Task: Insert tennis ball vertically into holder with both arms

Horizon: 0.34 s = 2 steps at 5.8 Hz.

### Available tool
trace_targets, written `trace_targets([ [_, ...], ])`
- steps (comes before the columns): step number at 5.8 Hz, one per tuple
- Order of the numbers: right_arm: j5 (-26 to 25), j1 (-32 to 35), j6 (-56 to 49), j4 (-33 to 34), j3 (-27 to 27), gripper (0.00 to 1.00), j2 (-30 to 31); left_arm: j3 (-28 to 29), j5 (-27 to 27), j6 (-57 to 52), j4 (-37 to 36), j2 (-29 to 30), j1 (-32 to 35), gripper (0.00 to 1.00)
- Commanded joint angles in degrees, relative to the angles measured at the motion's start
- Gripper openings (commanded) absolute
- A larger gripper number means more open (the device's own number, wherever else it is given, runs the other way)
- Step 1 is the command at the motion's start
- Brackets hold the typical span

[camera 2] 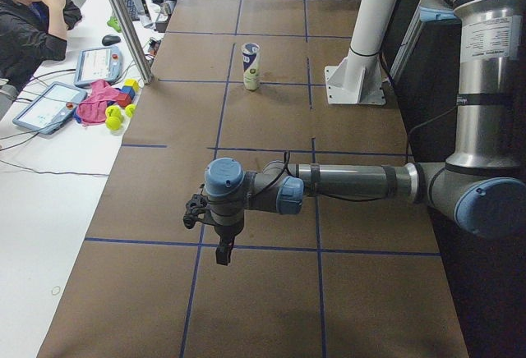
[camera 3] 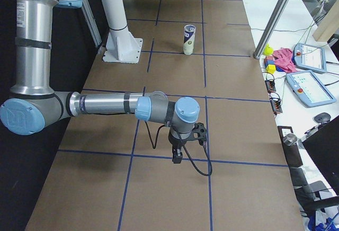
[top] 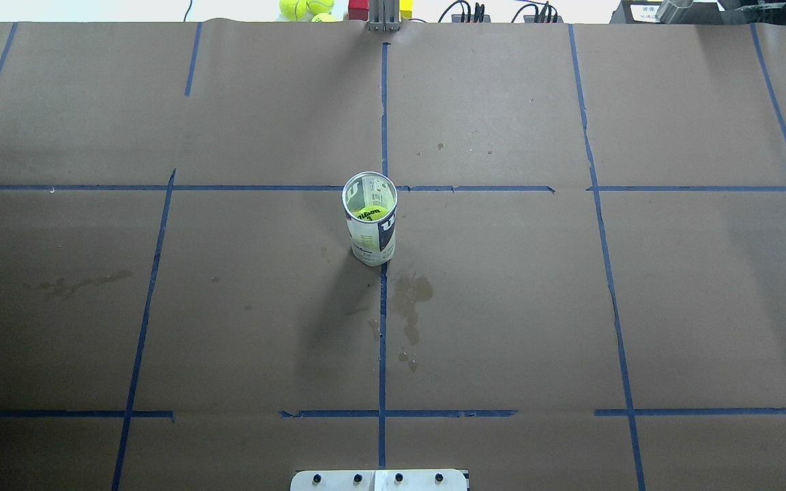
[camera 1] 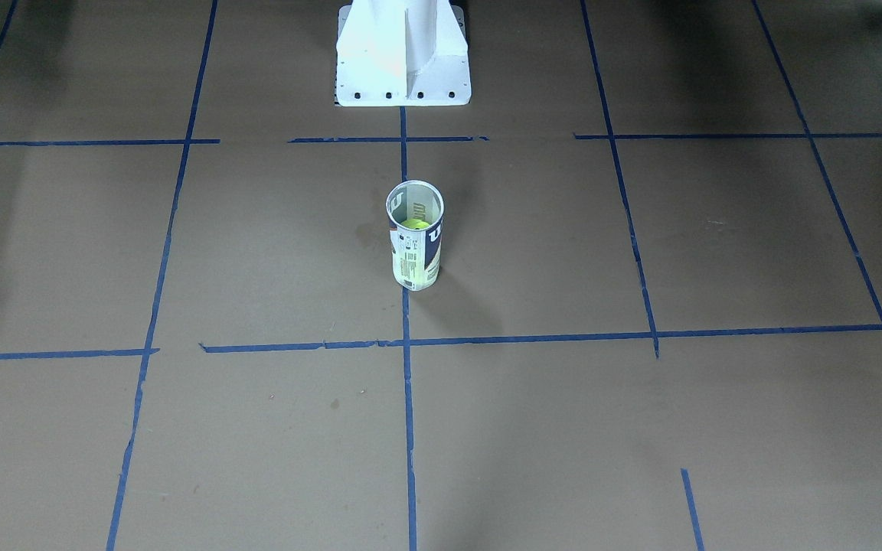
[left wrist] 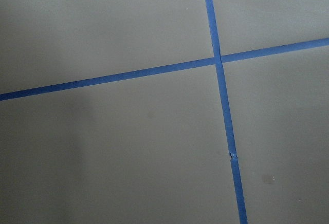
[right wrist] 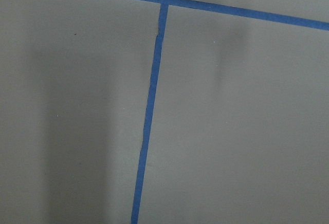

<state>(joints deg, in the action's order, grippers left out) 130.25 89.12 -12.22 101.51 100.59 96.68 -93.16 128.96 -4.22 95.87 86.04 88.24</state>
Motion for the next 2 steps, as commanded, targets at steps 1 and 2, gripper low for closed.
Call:
trace_targets([
  [1, 0.0, -0.1, 0.0, 0.0, 0.0, 1.00, 0.0, 0.0, 0.0, 0.0, 0.0, 0.0, -0.1, 1.00],
  [2, 0.0, -0.1, 0.0, 0.0, 0.0, 1.00, -0.1, 0.0, 0.1, 0.0, 0.0, 0.0, -0.1, 1.00],
])
